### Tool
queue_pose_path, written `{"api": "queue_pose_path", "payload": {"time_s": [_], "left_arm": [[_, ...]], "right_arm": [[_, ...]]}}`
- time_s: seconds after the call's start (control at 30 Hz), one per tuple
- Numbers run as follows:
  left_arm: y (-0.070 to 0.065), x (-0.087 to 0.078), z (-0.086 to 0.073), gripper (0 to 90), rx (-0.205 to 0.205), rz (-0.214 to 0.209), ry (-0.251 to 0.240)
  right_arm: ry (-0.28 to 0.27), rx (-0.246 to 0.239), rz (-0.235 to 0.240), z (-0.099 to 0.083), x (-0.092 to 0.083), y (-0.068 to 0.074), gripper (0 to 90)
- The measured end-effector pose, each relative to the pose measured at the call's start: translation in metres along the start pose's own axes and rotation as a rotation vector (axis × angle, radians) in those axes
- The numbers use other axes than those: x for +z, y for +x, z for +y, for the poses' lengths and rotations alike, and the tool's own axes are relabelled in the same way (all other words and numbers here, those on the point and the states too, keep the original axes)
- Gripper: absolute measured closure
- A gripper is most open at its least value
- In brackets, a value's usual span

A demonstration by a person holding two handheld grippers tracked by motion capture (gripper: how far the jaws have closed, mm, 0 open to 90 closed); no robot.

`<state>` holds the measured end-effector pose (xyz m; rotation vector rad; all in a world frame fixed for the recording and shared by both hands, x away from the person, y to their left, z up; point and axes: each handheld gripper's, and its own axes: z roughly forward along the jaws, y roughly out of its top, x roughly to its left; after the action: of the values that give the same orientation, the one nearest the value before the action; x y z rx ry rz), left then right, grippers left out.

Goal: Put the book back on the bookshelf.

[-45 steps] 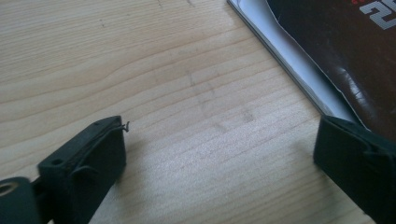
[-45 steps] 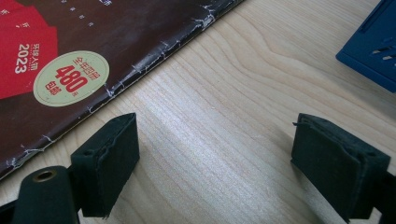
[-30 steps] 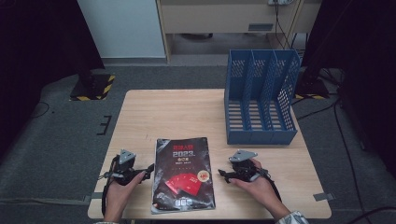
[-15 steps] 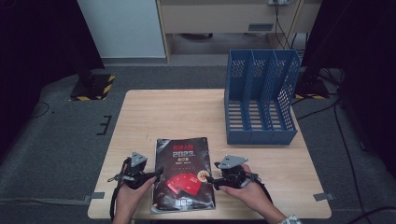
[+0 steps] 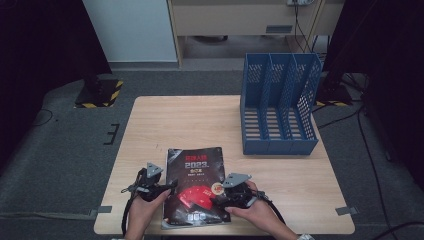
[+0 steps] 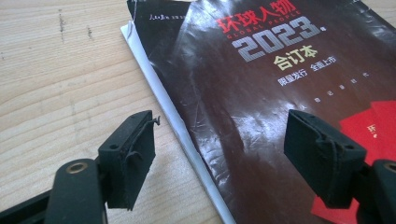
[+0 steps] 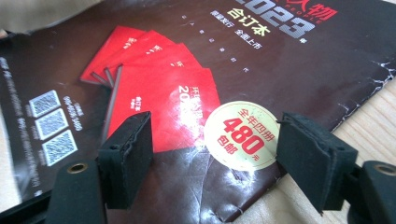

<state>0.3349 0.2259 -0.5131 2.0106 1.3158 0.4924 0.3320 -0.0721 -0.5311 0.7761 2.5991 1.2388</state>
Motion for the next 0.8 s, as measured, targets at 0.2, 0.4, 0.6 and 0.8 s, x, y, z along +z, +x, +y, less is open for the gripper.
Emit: {"api": "queue_pose_path", "payload": {"time_s": [0.2, 0.4, 0.6, 0.8], "left_arm": [[-0.002, 0.008, 0.001, 24.3, 0.014, -0.013, 0.023], [0.0, 0.016, -0.001, 24.9, -0.003, -0.028, 0.046], [0.0, 0.019, 0.0, 27.7, -0.001, -0.044, 0.032], [0.0, 0.011, 0.002, 37.3, -0.037, -0.106, -0.015]], "right_arm": [[-0.011, -0.039, -0.031, -0.003, 0.004, 0.004, 25.9], [-0.009, -0.039, -0.032, -0.003, 0.005, 0.005, 25.8], [-0.006, -0.039, -0.032, -0.003, 0.005, 0.005, 25.8], [-0.004, -0.041, -0.033, -0.003, 0.005, 0.005, 25.8]]}}
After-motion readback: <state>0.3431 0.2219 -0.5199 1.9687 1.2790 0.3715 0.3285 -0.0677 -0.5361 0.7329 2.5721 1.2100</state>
